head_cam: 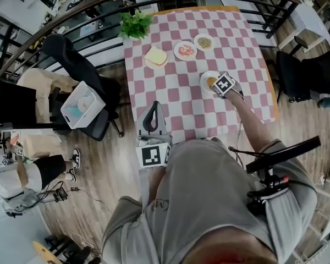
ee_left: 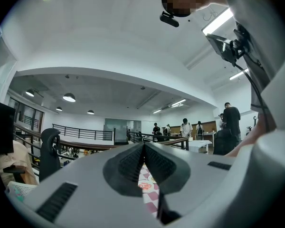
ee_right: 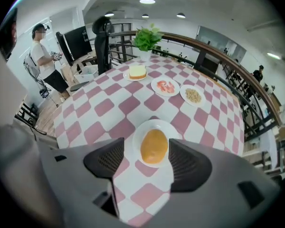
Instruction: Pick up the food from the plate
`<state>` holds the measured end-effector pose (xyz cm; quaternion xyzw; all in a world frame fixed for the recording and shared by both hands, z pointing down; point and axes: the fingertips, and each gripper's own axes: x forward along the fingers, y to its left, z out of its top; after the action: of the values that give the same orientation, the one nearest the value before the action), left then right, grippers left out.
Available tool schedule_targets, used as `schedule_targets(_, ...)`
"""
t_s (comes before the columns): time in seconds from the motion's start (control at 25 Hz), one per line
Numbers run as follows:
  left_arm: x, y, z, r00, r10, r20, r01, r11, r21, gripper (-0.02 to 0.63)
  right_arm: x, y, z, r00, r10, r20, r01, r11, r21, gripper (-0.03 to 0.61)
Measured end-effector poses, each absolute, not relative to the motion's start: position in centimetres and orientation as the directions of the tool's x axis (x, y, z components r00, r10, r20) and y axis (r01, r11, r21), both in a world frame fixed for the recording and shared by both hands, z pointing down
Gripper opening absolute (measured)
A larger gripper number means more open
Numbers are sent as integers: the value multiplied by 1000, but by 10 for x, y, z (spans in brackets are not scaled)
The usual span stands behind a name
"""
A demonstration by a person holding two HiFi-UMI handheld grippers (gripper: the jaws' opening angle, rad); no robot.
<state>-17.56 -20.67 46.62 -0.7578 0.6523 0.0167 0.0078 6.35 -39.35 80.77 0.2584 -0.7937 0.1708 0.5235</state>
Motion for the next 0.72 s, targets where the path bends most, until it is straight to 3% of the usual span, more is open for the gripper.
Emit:
schedule_targets(0.2, -179, -205, 467, 131, -991, -26, -991, -131, 1, 11, 92, -407, 855, -173, -174, 969, -637, 771, 25, 284)
schedule_targets(0.48, -181, -202, 472, 95, -995, 5, -995, -95, -8, 11, 97, -418, 893, -113, -136, 984, -663, 748, 27, 287)
schedule_targets(0.72, -179, -206, 471, 89, -996, 22, -995, -90, -36, 11, 91, -423, 918, -116, -50, 992, -666, 745, -40, 333)
